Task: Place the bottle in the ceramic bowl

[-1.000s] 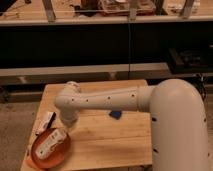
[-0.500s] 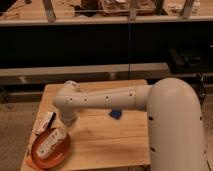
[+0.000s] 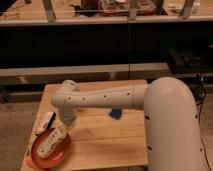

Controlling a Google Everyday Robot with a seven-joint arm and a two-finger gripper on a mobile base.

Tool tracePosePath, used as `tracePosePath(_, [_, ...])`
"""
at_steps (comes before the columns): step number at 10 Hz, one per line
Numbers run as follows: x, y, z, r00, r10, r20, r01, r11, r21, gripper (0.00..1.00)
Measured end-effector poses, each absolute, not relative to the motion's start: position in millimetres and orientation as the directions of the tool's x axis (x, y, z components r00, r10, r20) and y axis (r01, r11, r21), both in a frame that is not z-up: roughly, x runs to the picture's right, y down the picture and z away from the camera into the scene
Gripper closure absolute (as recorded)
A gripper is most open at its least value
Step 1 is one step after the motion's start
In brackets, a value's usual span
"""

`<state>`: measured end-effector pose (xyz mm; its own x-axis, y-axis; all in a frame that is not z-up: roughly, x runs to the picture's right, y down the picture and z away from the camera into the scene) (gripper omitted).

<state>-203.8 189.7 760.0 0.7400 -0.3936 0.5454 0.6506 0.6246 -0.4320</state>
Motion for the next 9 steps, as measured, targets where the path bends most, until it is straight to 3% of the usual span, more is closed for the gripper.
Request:
tracePosePath(5, [-204.9, 188.3, 762.2, 0.736, -0.412, 0.537, 0.660, 0.612, -0.436, 0.77])
tracePosePath(6, [-204.5, 187.7, 762.4, 0.737, -0.415, 0.534, 0.661, 0.610, -0.438, 0.74])
tracePosePath(8, [-203.8, 186.5, 763.1, 0.737, -0.422, 0.527, 0.662, 0.606, -0.441, 0.55])
tracePosePath(9, [-203.7, 185.8, 763.1, 0.737, -0.426, 0.525, 0.663, 0.605, -0.441, 0.52])
